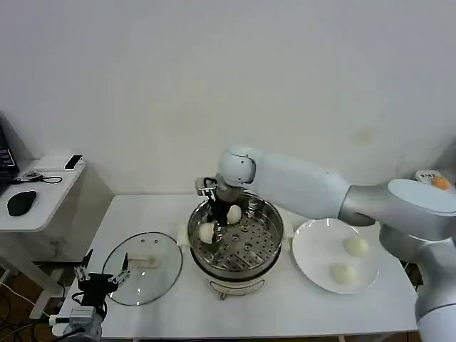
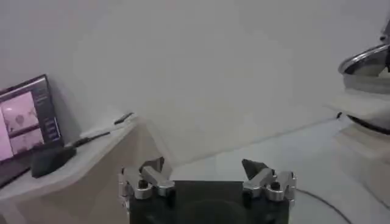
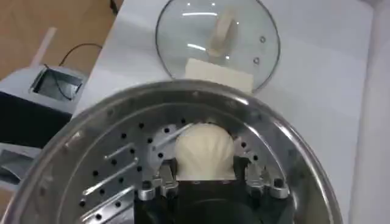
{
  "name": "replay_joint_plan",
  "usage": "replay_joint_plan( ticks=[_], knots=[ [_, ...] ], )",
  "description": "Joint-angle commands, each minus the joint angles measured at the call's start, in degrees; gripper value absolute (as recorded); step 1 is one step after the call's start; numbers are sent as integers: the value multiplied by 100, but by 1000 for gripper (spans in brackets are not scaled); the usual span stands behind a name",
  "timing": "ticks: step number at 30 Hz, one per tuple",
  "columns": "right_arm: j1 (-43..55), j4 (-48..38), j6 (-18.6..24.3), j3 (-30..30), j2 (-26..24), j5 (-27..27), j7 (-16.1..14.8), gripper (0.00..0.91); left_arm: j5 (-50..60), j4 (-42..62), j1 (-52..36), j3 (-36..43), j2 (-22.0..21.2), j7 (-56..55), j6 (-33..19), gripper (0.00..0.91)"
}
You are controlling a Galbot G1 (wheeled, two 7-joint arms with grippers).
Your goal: Take steamed baozi put them in steamer then cover it.
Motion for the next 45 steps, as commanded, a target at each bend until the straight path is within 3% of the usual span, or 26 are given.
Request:
replay_joint_plan(
  ticks=[1,8,13,14,18,23,28,33,38,45],
  knots=[
    [-63,-125,-15,-4,151,-76,81,907,-19,30,6,-11,13,2,-1,907],
    [34,372,43,231,-326,-62,199,907,-57,-45,5,-39,-40,17,2,907],
    [232,1028,34,350,-1172,-9,146,907,-47,-93,57,-8,-26,19,1,907],
    [332,1311,22,372,-1552,64,106,907,-48,-109,69,-8,-26,21,4,907],
    [695,1882,195,449,-2613,43,-175,907,-53,-180,99,0,-40,45,21,907],
    [746,2200,598,777,-3934,-210,-836,907,-44,-209,155,58,-27,36,21,907],
    [405,2213,840,951,-4811,-740,-1022,907,-53,-311,274,58,15,15,39,907],
    [-205,2517,972,1111,-5351,-1204,-1087,907,-89,-427,354,53,44,6,70,907],
    [-443,2825,1031,652,-5631,-1673,-1113,907,-86,-576,419,78,13,23,106,907],
    [-1618,2708,1093,1348,-5665,-2142,-1091,907,-87,-608,509,91,28,23,97,907]
  ],
)
